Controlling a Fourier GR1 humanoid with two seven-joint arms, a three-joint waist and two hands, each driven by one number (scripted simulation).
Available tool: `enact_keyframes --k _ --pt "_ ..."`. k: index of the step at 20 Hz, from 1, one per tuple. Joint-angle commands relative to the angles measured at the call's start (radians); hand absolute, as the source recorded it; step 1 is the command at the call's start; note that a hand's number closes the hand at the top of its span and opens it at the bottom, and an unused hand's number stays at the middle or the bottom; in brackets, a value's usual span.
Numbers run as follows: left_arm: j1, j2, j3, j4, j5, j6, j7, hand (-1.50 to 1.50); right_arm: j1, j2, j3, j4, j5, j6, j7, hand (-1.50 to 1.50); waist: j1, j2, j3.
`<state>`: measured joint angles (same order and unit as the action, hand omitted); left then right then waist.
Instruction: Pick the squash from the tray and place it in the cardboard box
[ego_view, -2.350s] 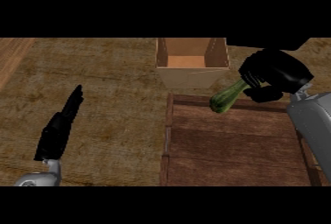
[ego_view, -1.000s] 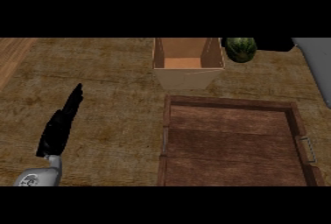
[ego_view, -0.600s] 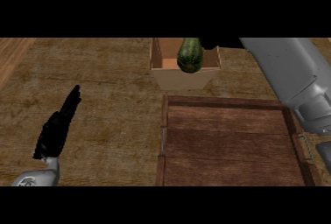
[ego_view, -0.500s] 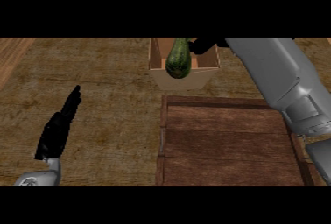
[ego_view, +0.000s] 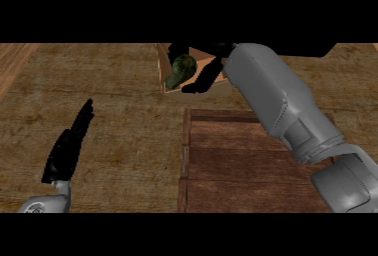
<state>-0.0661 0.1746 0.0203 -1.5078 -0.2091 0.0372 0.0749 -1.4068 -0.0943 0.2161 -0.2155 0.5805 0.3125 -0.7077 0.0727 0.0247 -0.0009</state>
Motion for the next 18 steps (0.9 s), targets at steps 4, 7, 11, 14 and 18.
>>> enact_keyframes --k 4,7,11,14,18 --pt "-0.053 -0.001 0.009 0.035 -0.003 0.002 -0.007 0.00 -0.014 0.035 -0.059 0.082 -0.036 0.015 -0.037 -1.50 0.002 0.011 0.000" --pt "0.011 0.007 0.001 -0.022 0.015 -0.025 0.004 0.00 -0.029 0.049 -0.186 0.097 -0.160 0.028 0.029 -1.50 0.008 0.004 0.001" --pt "-0.015 0.005 0.009 -0.015 0.034 -0.038 0.009 0.00 -0.021 0.044 -0.296 0.124 -0.262 0.004 0.067 -1.50 0.016 0.012 0.000" --pt "-0.008 -0.007 -0.005 -0.030 -0.005 0.001 0.023 0.00 -0.073 -0.037 -0.380 0.139 -0.345 0.108 0.110 -1.50 0.022 0.015 0.001" --pt "-0.020 -0.021 -0.016 -0.038 0.000 -0.003 0.028 0.00 -0.067 -0.133 -0.451 0.167 -0.414 0.182 0.149 -1.50 0.028 0.023 0.001"
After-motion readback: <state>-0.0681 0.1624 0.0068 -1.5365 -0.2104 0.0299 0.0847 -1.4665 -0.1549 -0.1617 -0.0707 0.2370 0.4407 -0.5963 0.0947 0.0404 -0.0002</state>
